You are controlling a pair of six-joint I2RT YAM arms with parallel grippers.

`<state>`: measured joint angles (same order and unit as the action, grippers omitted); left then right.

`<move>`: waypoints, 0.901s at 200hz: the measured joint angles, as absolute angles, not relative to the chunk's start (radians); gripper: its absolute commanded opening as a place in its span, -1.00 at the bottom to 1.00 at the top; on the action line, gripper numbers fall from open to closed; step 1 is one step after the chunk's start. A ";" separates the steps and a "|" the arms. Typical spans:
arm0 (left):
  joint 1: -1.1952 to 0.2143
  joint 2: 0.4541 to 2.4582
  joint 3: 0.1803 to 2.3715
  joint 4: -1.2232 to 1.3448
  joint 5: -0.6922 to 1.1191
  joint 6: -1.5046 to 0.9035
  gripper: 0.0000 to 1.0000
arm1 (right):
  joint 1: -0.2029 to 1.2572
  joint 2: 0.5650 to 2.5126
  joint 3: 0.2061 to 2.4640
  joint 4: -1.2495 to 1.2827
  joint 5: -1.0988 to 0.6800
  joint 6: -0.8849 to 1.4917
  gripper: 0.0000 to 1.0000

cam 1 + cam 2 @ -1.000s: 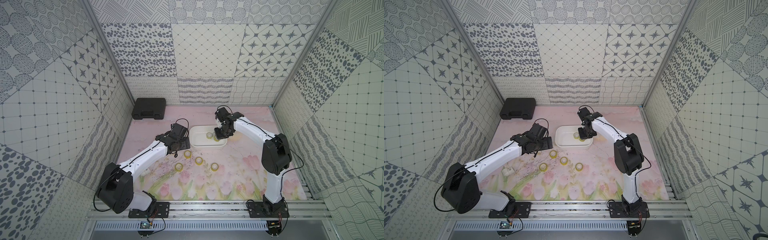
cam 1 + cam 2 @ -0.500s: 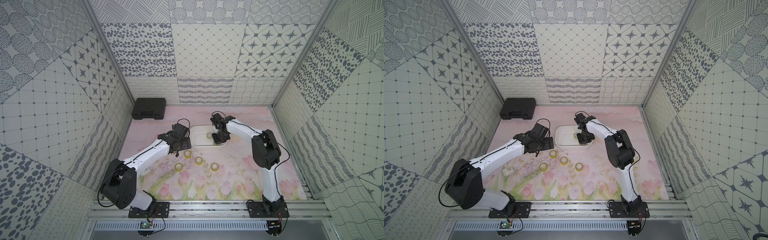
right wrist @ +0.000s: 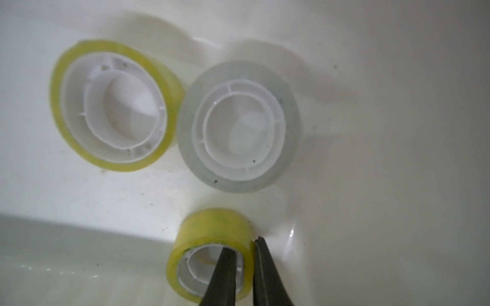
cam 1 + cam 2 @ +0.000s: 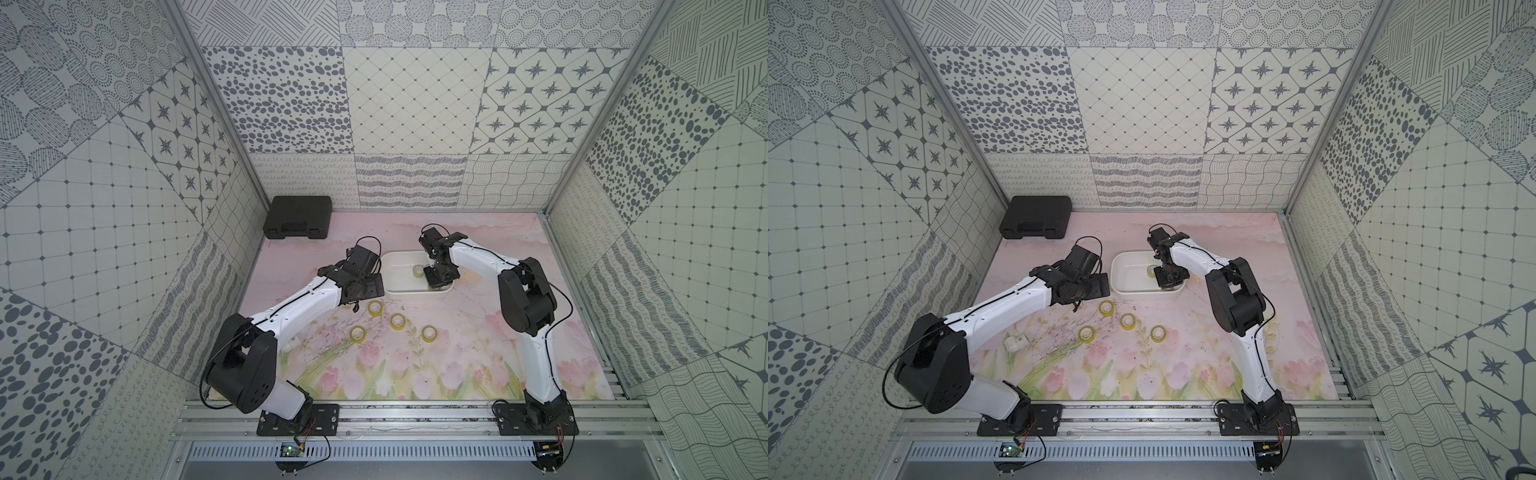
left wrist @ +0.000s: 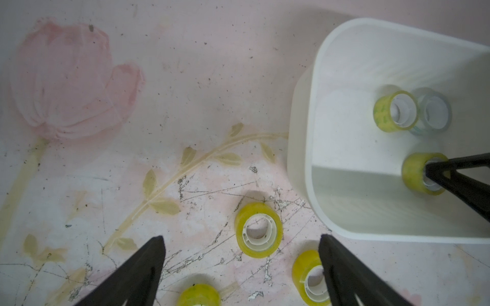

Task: Put the transparent tape into the storage box
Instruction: Place the tape in the storage box.

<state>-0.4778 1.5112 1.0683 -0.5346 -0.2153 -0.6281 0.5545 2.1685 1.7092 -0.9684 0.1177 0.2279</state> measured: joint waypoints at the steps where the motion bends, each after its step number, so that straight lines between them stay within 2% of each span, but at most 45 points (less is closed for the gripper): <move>1: -0.478 1.511 1.068 -0.534 -0.215 -0.628 0.90 | 0.554 2.168 1.709 -0.968 0.118 0.228 -0.95; 85: -0.478 1.511 1.048 -0.509 -0.187 -0.628 0.91 | 0.554 2.168 1.709 -0.968 0.122 0.235 -0.57; 180: -0.478 1.475 1.002 -0.505 -0.162 -0.624 0.88 | 0.554 2.147 1.765 -0.969 0.105 0.257 -0.43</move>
